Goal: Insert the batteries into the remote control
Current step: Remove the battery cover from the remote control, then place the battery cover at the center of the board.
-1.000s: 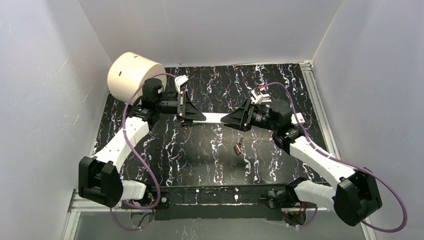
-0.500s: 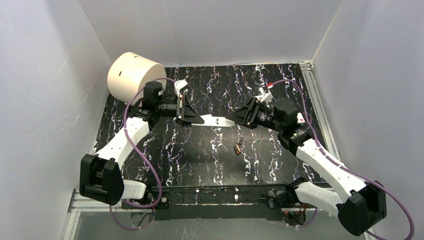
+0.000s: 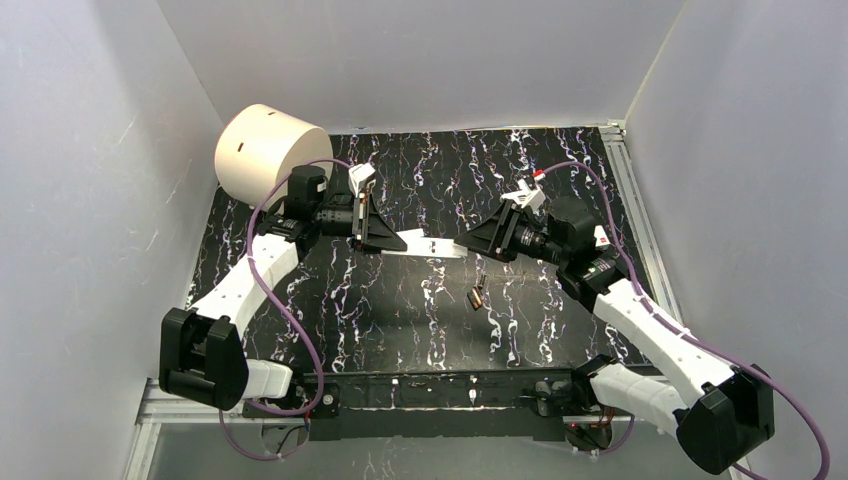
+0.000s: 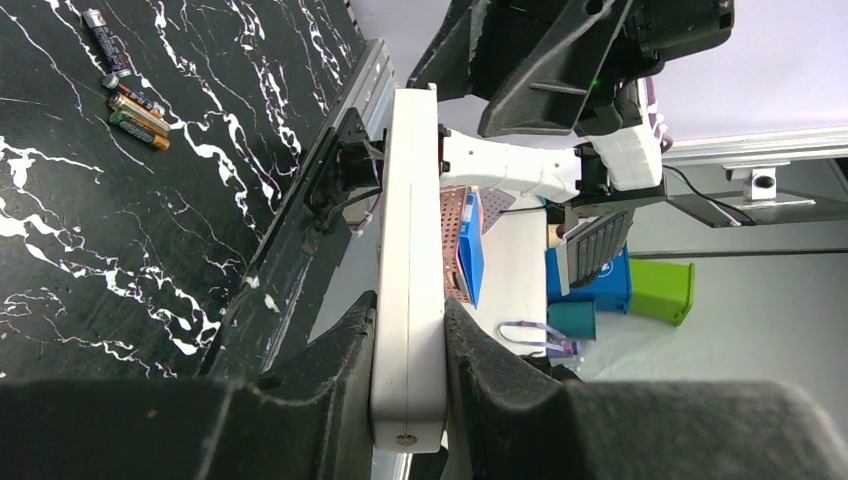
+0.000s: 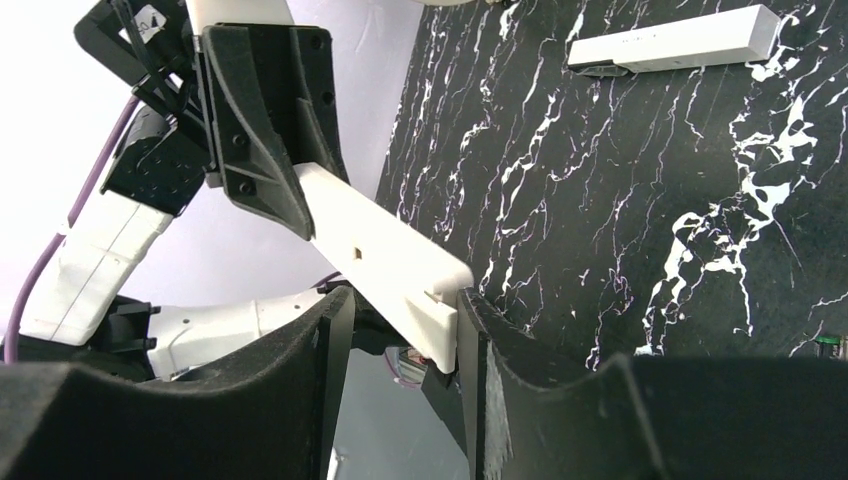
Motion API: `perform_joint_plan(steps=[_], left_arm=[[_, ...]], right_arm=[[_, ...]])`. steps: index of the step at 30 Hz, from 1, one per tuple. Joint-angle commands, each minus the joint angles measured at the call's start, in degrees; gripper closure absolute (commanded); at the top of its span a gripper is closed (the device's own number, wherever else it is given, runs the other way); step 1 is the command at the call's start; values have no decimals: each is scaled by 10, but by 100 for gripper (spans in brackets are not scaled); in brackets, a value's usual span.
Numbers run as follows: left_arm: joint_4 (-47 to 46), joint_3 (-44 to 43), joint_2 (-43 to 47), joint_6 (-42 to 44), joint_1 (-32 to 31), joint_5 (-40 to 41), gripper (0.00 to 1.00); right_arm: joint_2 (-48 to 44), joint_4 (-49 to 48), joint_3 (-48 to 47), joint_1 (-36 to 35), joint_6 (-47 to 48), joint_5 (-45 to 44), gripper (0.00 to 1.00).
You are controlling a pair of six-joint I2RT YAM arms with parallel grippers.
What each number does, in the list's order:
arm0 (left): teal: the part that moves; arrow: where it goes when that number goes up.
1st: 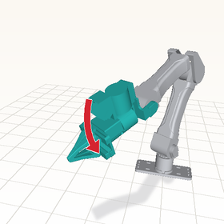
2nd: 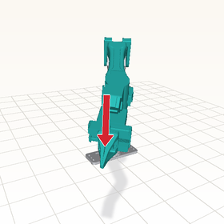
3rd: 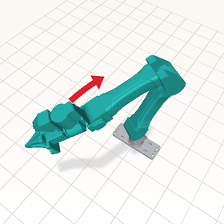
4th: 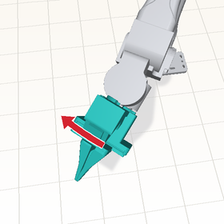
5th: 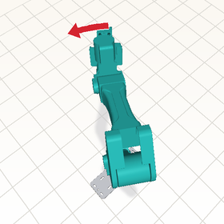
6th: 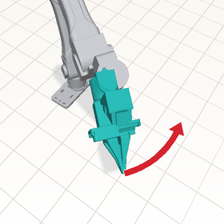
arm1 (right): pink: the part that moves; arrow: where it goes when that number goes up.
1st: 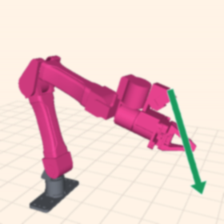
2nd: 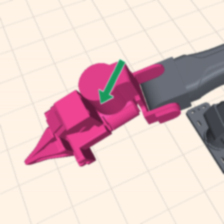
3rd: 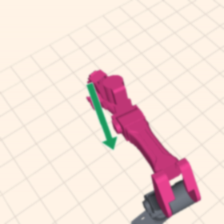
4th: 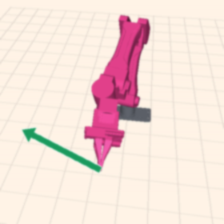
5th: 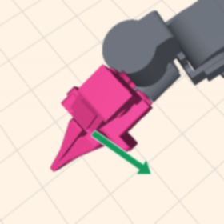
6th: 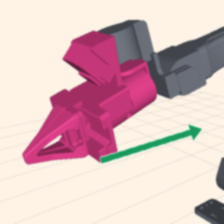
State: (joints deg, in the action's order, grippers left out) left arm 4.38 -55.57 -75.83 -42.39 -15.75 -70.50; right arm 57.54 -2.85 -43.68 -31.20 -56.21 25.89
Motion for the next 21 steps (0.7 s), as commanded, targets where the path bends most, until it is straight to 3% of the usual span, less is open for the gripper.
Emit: perform_joint_plan(steps=[1, 10, 18, 21], left_arm=[[2, -16, 5, 1, 6, -10, 100], [-8, -19, 2, -10, 6, -10, 100], [14, -20, 0, 8, 8, 1, 100], [57, -29, -3, 37, 7, 20, 100]], right_arm=[[-22, -19, -6, 1, 7, 22, 49], [-12, -9, -6, 1, 14, 43, 58], [-12, -15, -7, 1, 9, 34, 98], [-25, -33, -7, 1, 0, 20, 99]])
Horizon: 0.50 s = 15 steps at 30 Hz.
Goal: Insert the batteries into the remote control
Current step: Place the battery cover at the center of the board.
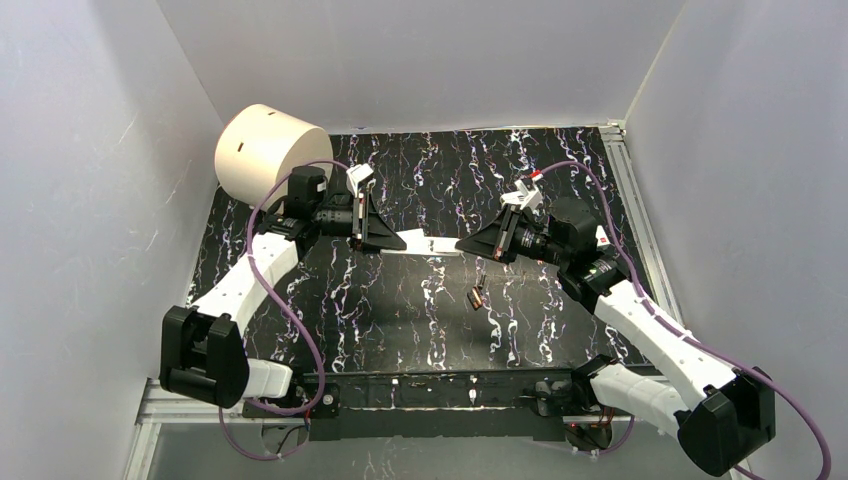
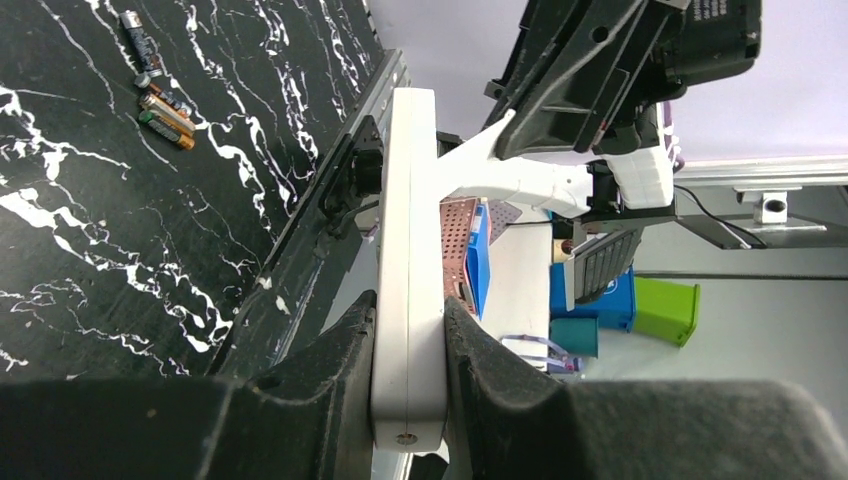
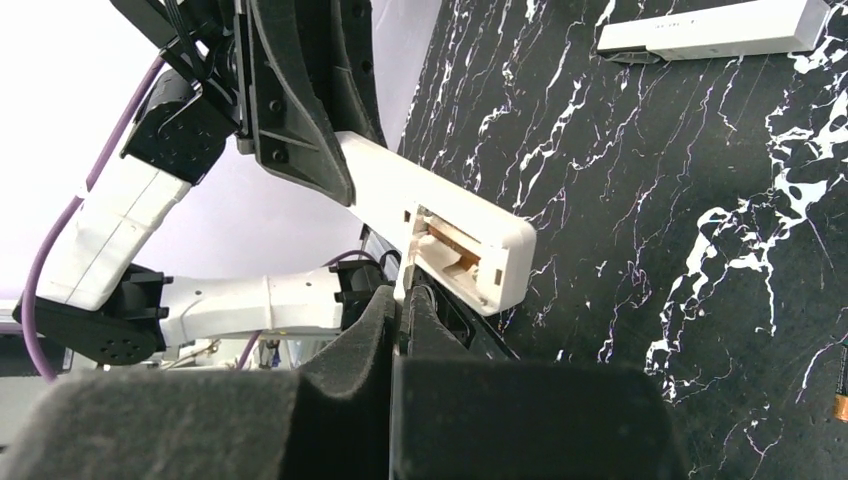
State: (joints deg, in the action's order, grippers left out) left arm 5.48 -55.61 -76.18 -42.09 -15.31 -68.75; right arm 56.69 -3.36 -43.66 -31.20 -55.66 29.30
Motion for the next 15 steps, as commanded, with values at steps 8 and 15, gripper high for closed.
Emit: perform_joint_plan(steps=[8, 15], left_arm=[[188, -52, -9, 126, 3, 106, 100], [198, -16, 22, 137, 3, 136, 100]], right_arm=[[-44, 47, -10, 1, 27, -145, 99], [-13, 183, 15, 3, 86, -370, 99]])
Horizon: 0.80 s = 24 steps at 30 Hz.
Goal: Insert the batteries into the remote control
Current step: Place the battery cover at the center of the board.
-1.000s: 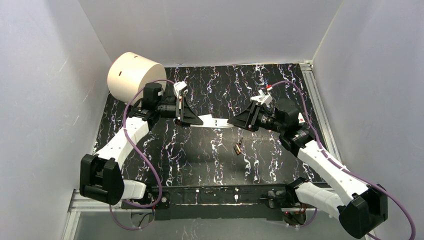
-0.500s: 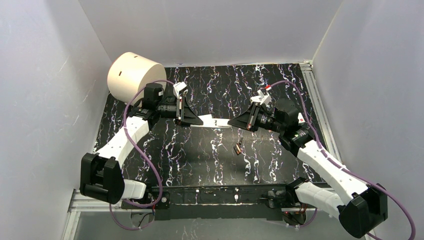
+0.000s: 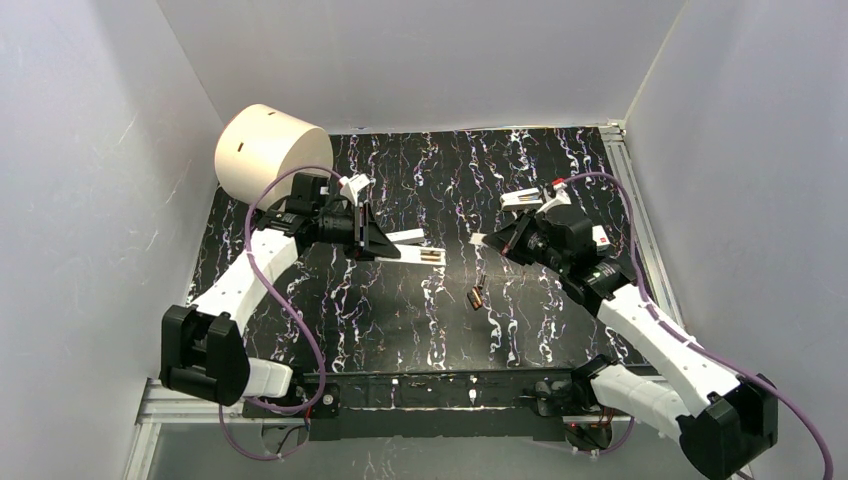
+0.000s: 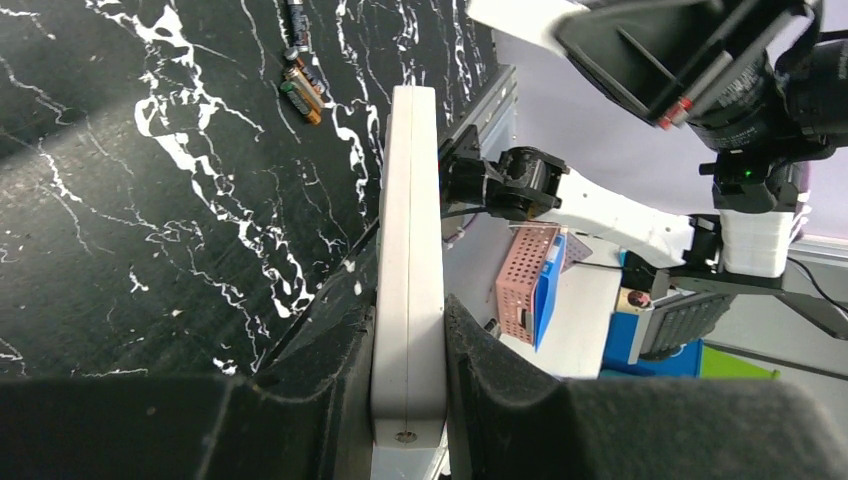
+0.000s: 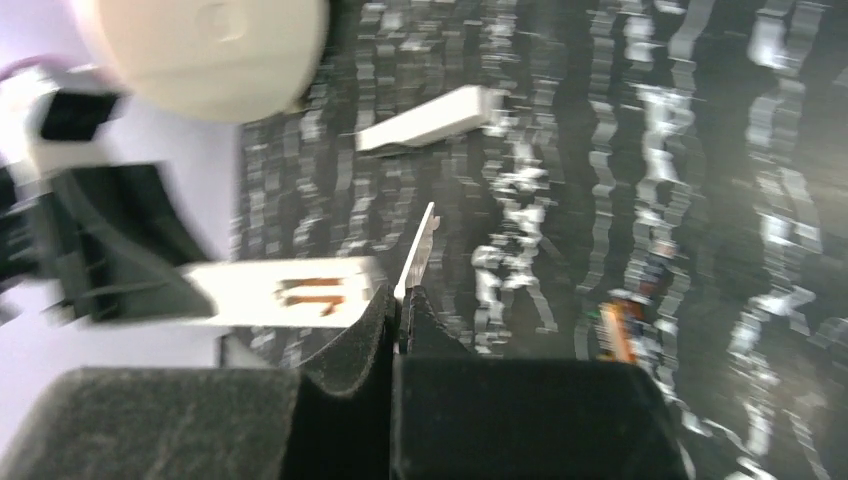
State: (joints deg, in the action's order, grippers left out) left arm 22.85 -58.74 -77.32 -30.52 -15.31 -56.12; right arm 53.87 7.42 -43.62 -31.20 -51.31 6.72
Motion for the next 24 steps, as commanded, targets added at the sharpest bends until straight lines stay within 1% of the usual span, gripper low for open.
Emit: perform_joint_plan(steps=[1, 6, 10, 13, 17, 19, 20, 21, 23, 24], left_arm=[[23, 21, 42, 20, 3, 9, 100], [18, 47, 78, 19, 3, 2, 100], [17, 60, 94, 16, 3, -6, 100], [15, 66, 99, 14, 2, -15, 100], [14, 66, 100, 14, 2, -23, 100], [12, 65, 99, 14, 2, -26, 100], [10, 65, 99, 13, 2, -28, 100], [8, 64, 98, 12, 2, -31, 100], [5, 62, 96, 11, 2, -36, 100], [3, 61, 95, 11, 1, -39, 100]], right_arm=[[21, 74, 24, 4, 47, -152, 99], [44, 83, 63, 16, 64, -209, 99], [44, 67, 110, 39, 68, -220, 99], [52, 59, 141, 65, 69, -207, 99], [64, 39, 180, 112, 70, -147, 99], [65, 48, 187, 125, 71, -137, 99], [63, 59, 187, 127, 71, -138, 96], [59, 71, 185, 130, 72, -141, 84], [46, 91, 182, 130, 71, -152, 53], [36, 107, 177, 129, 70, -161, 41]])
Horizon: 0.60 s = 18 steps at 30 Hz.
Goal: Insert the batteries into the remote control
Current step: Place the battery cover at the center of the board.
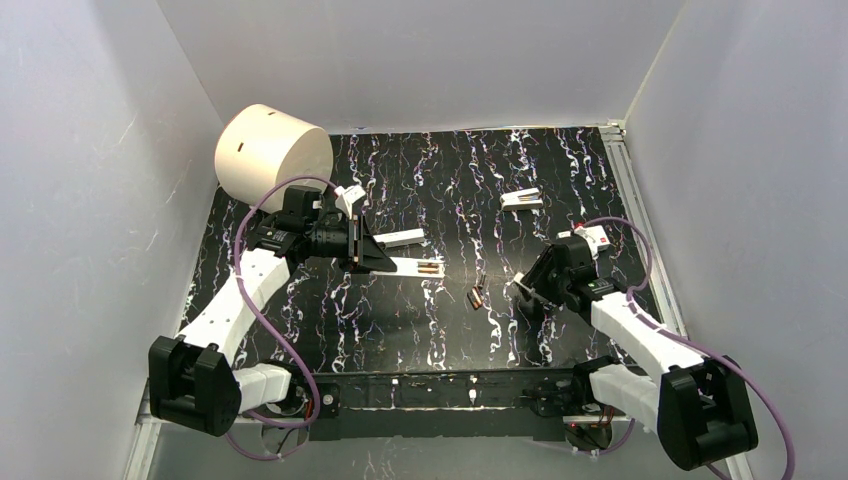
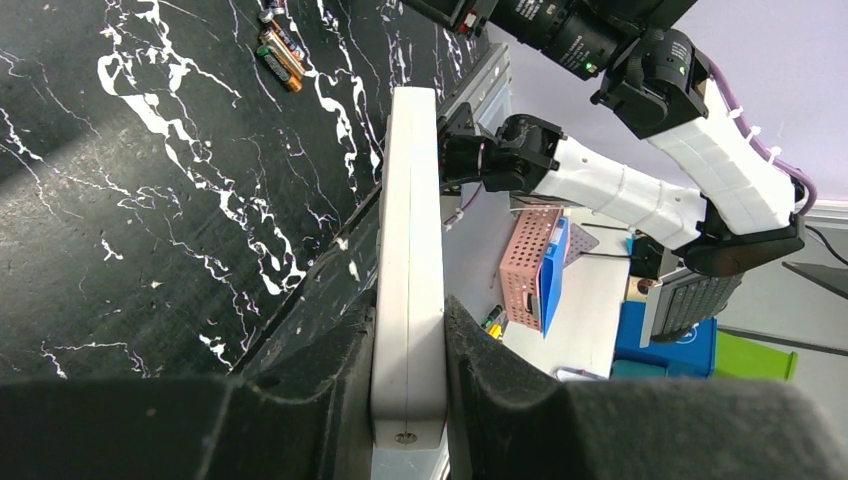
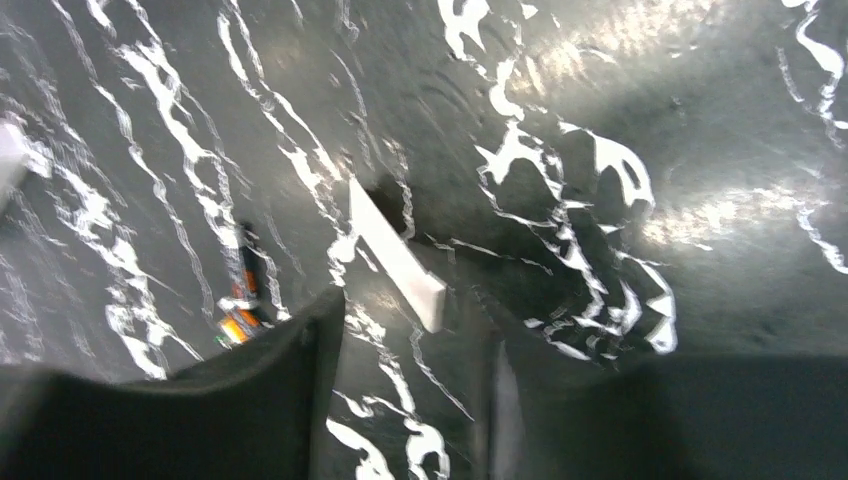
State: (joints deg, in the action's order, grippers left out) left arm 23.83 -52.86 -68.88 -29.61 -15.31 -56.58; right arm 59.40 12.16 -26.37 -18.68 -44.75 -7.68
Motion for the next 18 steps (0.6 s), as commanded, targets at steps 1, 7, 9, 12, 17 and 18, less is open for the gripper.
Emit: perform_joint_plan(steps=[1, 7, 9, 12, 17, 18], left_arm=[[-8, 2, 10, 2, 0, -37, 100], [-35, -4, -13, -12, -30, -34, 100], [-35, -13, -24, -9, -42, -34, 100], [-34, -29, -35, 5, -58, -35, 100], [-22, -58, -36, 53, -92, -55, 100], [-21, -60, -34, 56, -97, -57, 100]], right_arm=[[-29, 70, 1, 4, 5, -24, 33], [-94, 76, -50, 4, 83, 46, 21], [-104, 38, -68, 5, 121, 143, 19], [-111, -39, -92, 3, 164, 323, 15], [-133, -221, -92, -20, 123, 538, 2], [-130, -232, -97, -25, 121, 556, 2]])
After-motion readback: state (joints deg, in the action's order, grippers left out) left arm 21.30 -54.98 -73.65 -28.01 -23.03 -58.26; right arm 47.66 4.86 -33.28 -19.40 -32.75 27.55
